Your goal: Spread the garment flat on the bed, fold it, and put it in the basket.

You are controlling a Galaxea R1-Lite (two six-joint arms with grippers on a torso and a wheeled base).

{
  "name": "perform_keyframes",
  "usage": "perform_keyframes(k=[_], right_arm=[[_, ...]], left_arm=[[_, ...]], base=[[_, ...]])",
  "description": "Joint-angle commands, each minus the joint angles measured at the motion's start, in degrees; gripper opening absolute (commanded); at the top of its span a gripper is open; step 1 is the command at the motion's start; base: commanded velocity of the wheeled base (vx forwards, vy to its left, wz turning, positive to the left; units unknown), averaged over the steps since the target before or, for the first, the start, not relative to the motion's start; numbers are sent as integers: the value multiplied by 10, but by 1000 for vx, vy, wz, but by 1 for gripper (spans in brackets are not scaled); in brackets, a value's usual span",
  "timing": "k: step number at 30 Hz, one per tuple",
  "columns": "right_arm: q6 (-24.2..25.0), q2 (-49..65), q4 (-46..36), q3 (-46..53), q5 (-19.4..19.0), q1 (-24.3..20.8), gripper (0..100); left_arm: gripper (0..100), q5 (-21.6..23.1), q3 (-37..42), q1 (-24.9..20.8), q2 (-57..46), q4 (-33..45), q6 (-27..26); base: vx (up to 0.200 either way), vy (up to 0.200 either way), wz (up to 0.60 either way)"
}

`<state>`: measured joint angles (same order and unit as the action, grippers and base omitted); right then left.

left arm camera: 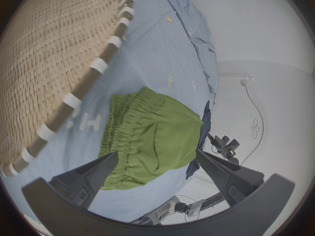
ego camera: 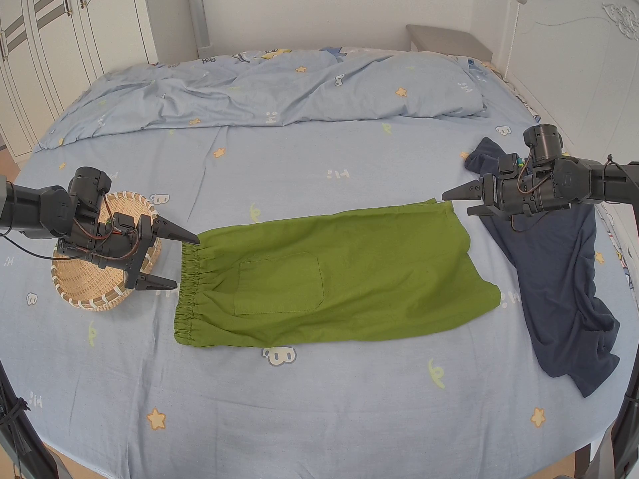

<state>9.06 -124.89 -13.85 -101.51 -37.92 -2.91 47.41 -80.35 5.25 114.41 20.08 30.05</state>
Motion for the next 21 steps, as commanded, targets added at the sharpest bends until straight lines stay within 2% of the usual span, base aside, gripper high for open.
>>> perform_keyframes(k=[1,4,8,10,11,13,16,19,21], right_arm=[[1,30,17,54,-1,0,100],[3,59,42,117,-2,1,100],[12,98,109,220,-3,6,100],[15,102,119,230,-3,6,100],[36,119,171,288,-15,9,100],[57,127,215,318,-36,17,100],[73,127,259,334,-43,20,100],[86,131,265,336,-45,21,100],[86,132,264,336,-46,21,100]], left_arm=[[100,1,7,-34,-37,0,17],[100,2,5,-54,-34,-8,19],[100,-1,3,-80,-10,-73,33],[100,-2,0,-82,-3,-82,38],[100,-4,-5,-89,27,-134,70],[100,-10,-7,-94,46,-174,91],[100,-43,-10,-91,70,-207,105],[100,-94,-19,-88,84,-230,120],[100,-107,-23,-87,87,-234,125]], base=[[0,0,0],[0,0,0],[0,0,0],[0,0,0],[0,0,0],[0,0,0],[0,0,0],[0,0,0],[0,0,0]])
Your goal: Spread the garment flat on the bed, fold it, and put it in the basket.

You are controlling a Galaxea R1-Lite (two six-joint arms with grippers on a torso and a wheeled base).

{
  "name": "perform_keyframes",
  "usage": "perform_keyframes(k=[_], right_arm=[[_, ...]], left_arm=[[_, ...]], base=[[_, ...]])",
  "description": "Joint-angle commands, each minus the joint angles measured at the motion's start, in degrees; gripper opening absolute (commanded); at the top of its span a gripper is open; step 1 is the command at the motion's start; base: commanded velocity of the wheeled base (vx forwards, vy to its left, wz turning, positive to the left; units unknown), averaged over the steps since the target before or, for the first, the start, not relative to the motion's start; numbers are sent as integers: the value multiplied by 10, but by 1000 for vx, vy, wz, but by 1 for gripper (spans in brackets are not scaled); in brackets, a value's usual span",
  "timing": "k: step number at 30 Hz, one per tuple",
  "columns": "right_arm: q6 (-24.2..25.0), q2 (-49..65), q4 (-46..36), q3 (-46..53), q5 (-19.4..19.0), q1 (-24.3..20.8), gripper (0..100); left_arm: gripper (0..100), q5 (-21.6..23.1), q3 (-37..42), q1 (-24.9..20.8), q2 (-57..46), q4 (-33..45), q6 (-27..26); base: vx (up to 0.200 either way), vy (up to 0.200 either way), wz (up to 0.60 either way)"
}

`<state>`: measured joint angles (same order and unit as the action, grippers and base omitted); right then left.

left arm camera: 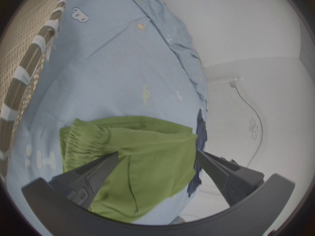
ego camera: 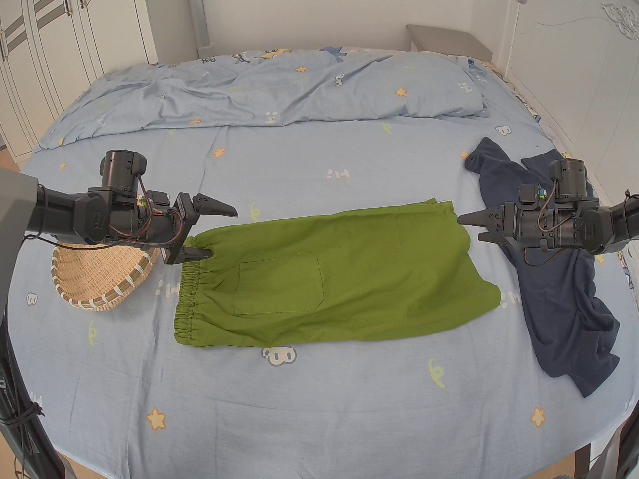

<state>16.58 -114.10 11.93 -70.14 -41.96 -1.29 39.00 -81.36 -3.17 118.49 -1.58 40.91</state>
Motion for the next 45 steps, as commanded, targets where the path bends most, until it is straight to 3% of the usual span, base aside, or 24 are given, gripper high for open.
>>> perform_keyframes(k=[1,23,27,32,40,45], right_arm=[[11,24,9,26,-6,5,100],[11,14,4,46,-8,-21,100],[11,5,3,70,-6,-51,100],[11,-8,-9,82,-5,-59,100],[11,-48,-60,51,0,-47,100],[9,-54,-85,28,0,-22,100]], left_arm=[[100,-37,-18,2,49,-25,26],[100,-46,0,31,20,-30,34],[100,-44,38,27,-35,-32,31],[100,-38,156,26,-117,-49,17],[100,-34,335,50,-155,-148,-65],[100,-35,379,70,-148,-199,-90]], base=[[0,0,0],[0,0,0],[0,0,0],[0,0,0],[0,0,0],[0,0,0]])
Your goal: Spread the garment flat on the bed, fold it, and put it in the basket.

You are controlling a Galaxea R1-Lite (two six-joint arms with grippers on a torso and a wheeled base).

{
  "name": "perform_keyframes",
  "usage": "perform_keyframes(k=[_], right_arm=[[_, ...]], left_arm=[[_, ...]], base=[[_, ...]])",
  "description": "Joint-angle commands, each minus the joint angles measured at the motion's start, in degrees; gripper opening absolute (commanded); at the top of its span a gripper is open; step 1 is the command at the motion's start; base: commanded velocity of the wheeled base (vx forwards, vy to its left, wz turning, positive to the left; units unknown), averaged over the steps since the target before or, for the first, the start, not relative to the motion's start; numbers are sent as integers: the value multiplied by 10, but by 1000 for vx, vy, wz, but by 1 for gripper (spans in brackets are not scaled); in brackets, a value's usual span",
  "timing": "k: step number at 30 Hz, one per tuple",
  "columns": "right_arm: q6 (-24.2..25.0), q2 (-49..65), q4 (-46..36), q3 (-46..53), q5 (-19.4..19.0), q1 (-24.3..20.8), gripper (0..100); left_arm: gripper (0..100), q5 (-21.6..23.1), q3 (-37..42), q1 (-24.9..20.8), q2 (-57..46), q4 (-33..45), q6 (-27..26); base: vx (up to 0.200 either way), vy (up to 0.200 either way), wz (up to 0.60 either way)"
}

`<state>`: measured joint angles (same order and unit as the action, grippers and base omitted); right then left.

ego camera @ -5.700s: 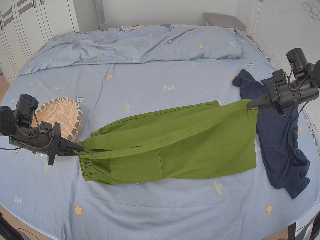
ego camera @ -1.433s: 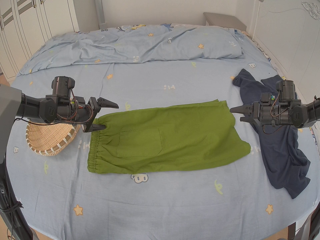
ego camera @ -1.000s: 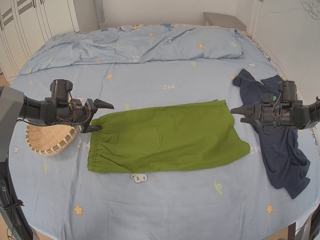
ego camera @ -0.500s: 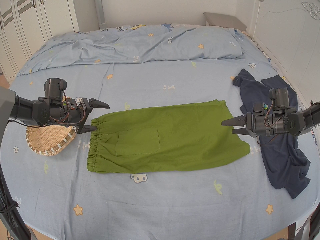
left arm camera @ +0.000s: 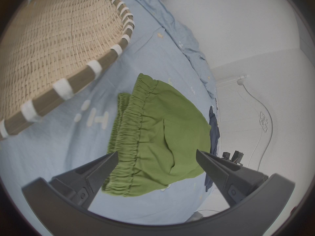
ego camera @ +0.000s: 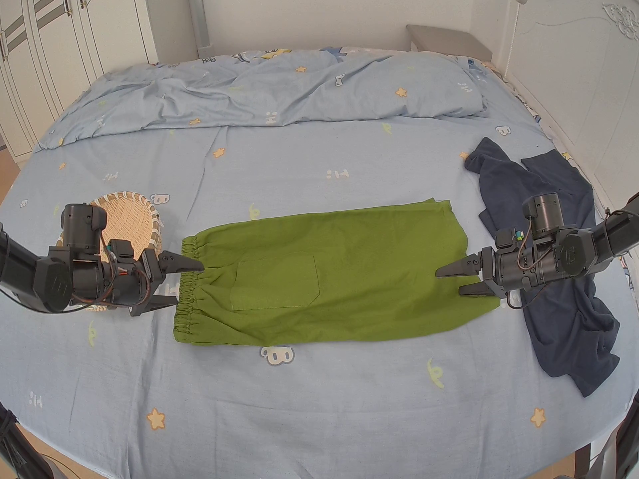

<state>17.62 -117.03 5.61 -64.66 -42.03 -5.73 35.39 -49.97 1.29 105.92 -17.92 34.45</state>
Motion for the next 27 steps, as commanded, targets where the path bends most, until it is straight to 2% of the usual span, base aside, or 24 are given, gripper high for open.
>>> perform_keyframes(k=[1,10,23,27], right_arm=[[-1,-26,-22,-28,1,25,100],[-1,-22,-22,-41,0,45,100],[0,34,-21,-32,-4,45,100],[1,57,-21,-28,-6,41,100]], left_arm=[[100,1,66,28,-21,-37,-25],[100,1,67,23,39,-65,-56],[100,2,55,20,99,-111,-51],[100,15,53,14,106,-132,-45]], base=[[0,0,0],[0,0,0],[0,0,0],[0,0,0]])
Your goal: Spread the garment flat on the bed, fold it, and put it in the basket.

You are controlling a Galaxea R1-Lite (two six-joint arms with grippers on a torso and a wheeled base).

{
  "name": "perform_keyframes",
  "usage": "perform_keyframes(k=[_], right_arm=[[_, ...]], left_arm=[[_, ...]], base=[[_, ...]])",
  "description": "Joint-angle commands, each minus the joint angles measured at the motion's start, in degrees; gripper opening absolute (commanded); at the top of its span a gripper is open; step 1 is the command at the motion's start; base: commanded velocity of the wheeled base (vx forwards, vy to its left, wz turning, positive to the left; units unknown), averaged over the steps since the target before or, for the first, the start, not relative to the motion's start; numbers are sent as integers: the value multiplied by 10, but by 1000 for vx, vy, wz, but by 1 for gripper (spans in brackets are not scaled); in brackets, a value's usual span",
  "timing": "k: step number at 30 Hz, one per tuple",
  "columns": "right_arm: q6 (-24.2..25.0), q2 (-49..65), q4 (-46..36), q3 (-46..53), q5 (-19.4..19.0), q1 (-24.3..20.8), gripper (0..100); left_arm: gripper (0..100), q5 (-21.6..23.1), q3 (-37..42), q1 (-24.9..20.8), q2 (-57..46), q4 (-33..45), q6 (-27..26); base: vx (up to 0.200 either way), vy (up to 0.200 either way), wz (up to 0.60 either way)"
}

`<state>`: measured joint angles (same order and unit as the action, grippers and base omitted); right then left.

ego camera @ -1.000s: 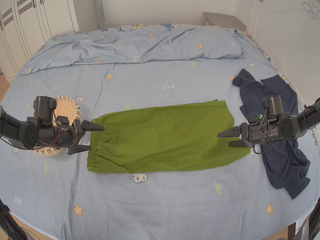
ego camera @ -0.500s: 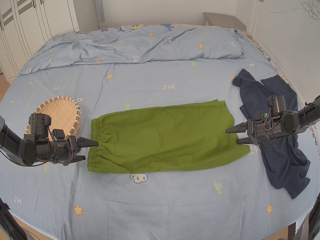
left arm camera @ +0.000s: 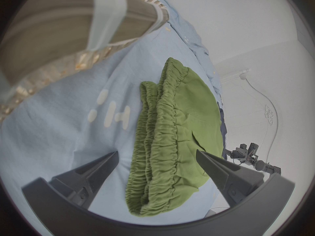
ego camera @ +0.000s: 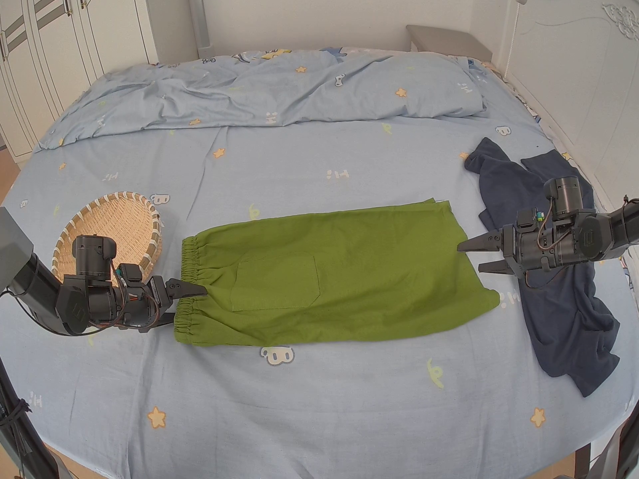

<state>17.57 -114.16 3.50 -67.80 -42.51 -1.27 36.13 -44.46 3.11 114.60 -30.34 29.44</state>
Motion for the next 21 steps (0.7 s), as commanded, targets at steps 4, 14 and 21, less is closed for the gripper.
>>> perform_keyframes(k=[4,14,21], right_arm=[[1,29,1,4,-1,-4,100],[0,30,4,4,-1,-1,100],[-1,28,5,4,-1,-2,100]], left_arm=[[100,30,-3,-4,19,-18,19],[100,54,-3,-3,46,-57,33],[100,54,-20,-6,72,-75,33]], base=[[0,0,0],[0,0,0],[0,0,0]])
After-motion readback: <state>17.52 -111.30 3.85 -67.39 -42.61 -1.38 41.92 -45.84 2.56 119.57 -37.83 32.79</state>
